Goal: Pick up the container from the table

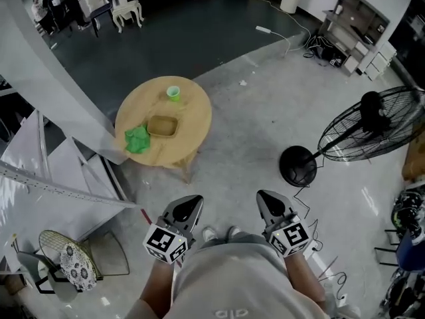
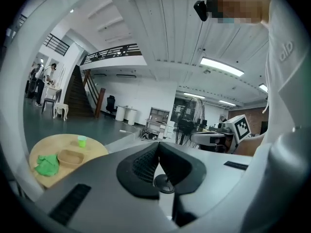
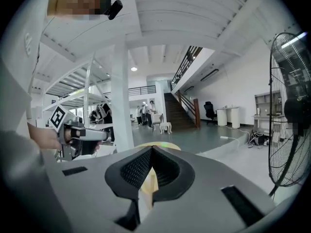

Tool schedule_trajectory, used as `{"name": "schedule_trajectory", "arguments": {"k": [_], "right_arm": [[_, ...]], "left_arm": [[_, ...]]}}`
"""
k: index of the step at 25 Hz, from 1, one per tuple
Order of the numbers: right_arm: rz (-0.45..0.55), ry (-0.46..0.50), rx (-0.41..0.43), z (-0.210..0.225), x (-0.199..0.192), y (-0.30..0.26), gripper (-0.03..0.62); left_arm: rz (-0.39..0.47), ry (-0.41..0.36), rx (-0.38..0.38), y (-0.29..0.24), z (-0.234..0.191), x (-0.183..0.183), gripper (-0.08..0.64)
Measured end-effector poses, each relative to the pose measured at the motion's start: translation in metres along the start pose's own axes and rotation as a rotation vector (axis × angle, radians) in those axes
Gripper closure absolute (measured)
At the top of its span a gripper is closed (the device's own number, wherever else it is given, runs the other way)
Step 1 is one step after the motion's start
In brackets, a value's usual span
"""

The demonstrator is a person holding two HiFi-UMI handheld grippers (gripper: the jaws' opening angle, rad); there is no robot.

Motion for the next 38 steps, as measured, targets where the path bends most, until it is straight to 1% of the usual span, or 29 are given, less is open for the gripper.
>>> {"name": "schedule_trajectory", "arguments": {"k": [4, 8, 12, 17, 20, 22, 26, 29, 32, 38], "right_arm": [[-0.015, 0.029, -0.033, 0.001, -0.002, -0.018, 0.568], [-0.019, 0.020, -0.033, 0.012, -0.002, -0.046, 0.568], [-0.016, 0.001, 0.004, 0.033, -0.001, -0.085, 0.568], [-0.017, 0.016, 0.080, 0.090, 0.008, -0.142, 0.568], [-0.034, 0.041, 0.148, 0.130, 0.021, -0.176, 0.568], [-0.045, 0.059, 0.203, 0.153, 0.030, -0.199, 0.568], [-0.064, 0.092, 0.299, 0.188, 0.049, -0.240, 0.568], [-0.064, 0.112, 0.355, 0.211, 0.056, -0.268, 0.568], [-0.058, 0.106, 0.396, 0.226, 0.066, -0.292, 0.568], [-0.064, 0.079, 0.453, 0.228, 0.070, -0.315, 0.568]], "left_arm": [[-0.011, 0.022, 0.022, 0.007, -0.019, -0.009, 0.543], [-0.018, 0.036, 0.052, 0.002, -0.043, -0.012, 0.543], [-0.034, 0.037, 0.087, -0.018, -0.072, -0.015, 0.543], [-0.035, 0.024, 0.172, -0.068, -0.106, -0.005, 0.543], [-0.025, 0.034, 0.237, -0.103, -0.120, 0.006, 0.543], [-0.022, 0.044, 0.295, -0.123, -0.129, 0.013, 0.543], [-0.010, 0.092, 0.432, -0.153, -0.147, 0.023, 0.543], [-0.006, 0.130, 0.537, -0.169, -0.156, 0.027, 0.543], [-0.020, 0.163, 0.617, -0.180, -0.163, 0.027, 0.543], [-0.028, 0.263, 0.726, -0.187, -0.186, 0.012, 0.543]]}}
Point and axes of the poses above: the fingertips, and each gripper's own axes: y backward along the fingers, z to its right, x out of its top, the point moved 7 cm from there along y, backward along the fingers, and after that the axes turned 3 degrees about -y, right-handed, at the moved point
